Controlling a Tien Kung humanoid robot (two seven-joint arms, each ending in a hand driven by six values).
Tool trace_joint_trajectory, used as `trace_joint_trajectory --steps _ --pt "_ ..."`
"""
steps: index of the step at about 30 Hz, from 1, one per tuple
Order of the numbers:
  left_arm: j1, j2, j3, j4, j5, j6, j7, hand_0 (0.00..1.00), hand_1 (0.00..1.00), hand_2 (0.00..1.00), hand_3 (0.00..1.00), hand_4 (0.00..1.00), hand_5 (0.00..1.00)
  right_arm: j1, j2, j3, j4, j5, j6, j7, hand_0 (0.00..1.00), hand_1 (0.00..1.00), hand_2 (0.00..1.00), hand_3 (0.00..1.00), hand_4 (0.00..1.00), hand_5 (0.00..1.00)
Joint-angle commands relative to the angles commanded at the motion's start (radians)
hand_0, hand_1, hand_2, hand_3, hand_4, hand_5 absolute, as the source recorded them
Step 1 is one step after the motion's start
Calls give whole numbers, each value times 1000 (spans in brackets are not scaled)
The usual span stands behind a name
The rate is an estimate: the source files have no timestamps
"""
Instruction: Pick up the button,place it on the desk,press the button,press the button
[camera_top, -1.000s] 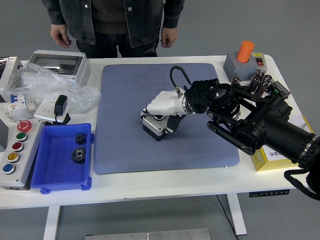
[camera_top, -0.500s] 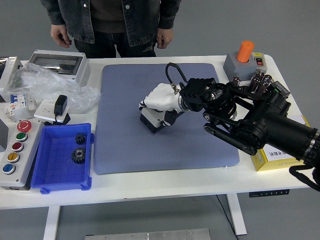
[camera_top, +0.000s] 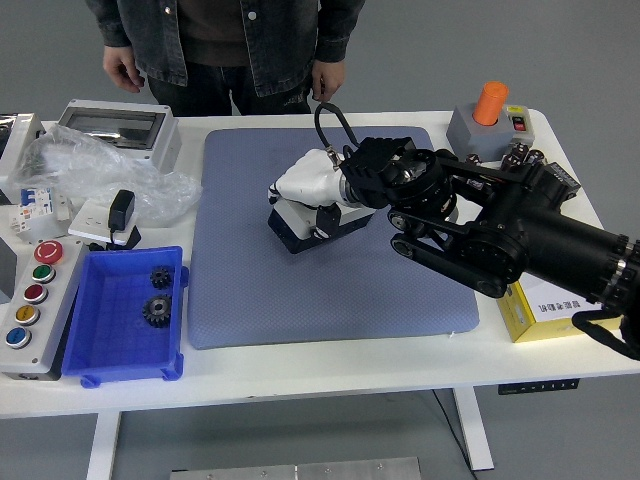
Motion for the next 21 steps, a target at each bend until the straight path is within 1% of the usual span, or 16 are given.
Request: trace_joint_trajectory --steps 4,13,14,19,20,21 --pt "-1 0 3 0 -1 -1 -2 582 623 605 613 591 448 5 6 -6 3 -3 17 -20 564 624 610 613 428 2" --pt "-2 0 10 0 -11 -4 -6 582 624 604 613 591 447 6 21 -7 -9 -45 23 -21 553 626 611 619 434 2" --pt "-2 -1 12 0 -15 -5 -6 583 626 605 613 588 446 5 21 -8 -11 -44 24 -22 511 629 624 621 443 2" --pt "-1 -1 18 1 -27 -9 -7 583 626 605 613 588 446 -3 24 -15 -17 -32 20 -29 511 629 624 621 443 2" --pt "-2 -1 18 1 -28 -10 -7 583 625 605 612 585 446 -5 24 -16 -18 -30 19 -30 576 637 693 626 445 2" --pt "-2 -1 18 1 -29 -11 -7 583 625 605 612 585 446 -6 25 -17 -18 -28 17 -30 576 637 693 626 445 2"
